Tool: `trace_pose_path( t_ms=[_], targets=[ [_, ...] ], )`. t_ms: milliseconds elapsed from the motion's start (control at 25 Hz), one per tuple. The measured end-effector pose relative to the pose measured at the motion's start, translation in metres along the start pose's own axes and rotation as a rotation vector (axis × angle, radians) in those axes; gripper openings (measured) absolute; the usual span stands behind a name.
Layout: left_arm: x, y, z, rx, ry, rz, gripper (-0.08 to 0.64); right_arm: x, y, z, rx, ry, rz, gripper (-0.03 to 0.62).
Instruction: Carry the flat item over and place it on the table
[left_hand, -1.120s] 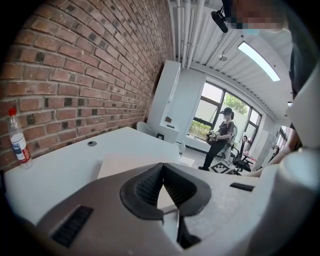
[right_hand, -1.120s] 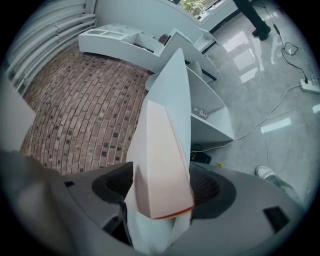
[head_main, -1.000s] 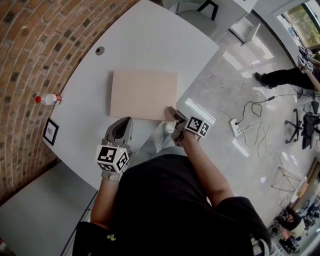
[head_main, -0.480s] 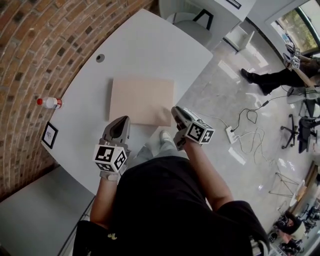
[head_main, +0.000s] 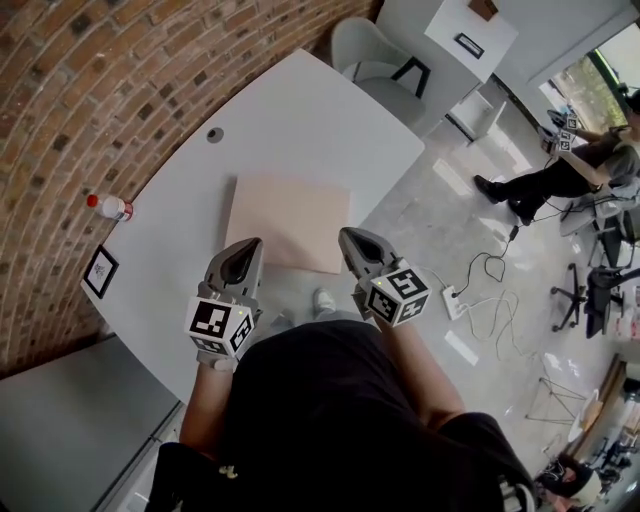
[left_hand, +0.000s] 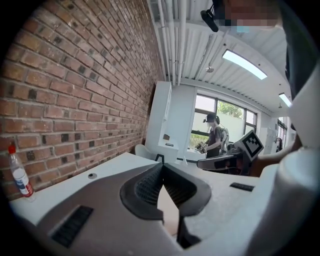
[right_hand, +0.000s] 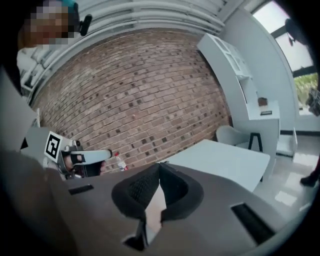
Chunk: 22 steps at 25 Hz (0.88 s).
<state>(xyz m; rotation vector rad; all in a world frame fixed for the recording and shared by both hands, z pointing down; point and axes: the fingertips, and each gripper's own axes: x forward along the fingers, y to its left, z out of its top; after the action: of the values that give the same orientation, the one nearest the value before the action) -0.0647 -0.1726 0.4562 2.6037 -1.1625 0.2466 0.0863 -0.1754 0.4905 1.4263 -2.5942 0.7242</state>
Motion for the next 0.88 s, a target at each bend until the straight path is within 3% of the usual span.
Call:
trace_pose_path(
  t_ms=[160,680,880],
  targets=[
    [-0.009,-0.001,0.021,0.028,-0.042,0.006,0.003,-0.004,0.024,0.028,-0.145,-0.023,0.027,0.011],
    [-0.047,0.000,0.074,0.093,-0.155,0.059,0.003,-0.007,0.088,0.080,-0.381,-0.105,0.142,0.012],
    [-0.058,0.000,0.084,0.097,-0.174,0.081,0.003,-0.008,0.102,0.086,-0.422,-0.116,0.174,0.011]
  ],
)
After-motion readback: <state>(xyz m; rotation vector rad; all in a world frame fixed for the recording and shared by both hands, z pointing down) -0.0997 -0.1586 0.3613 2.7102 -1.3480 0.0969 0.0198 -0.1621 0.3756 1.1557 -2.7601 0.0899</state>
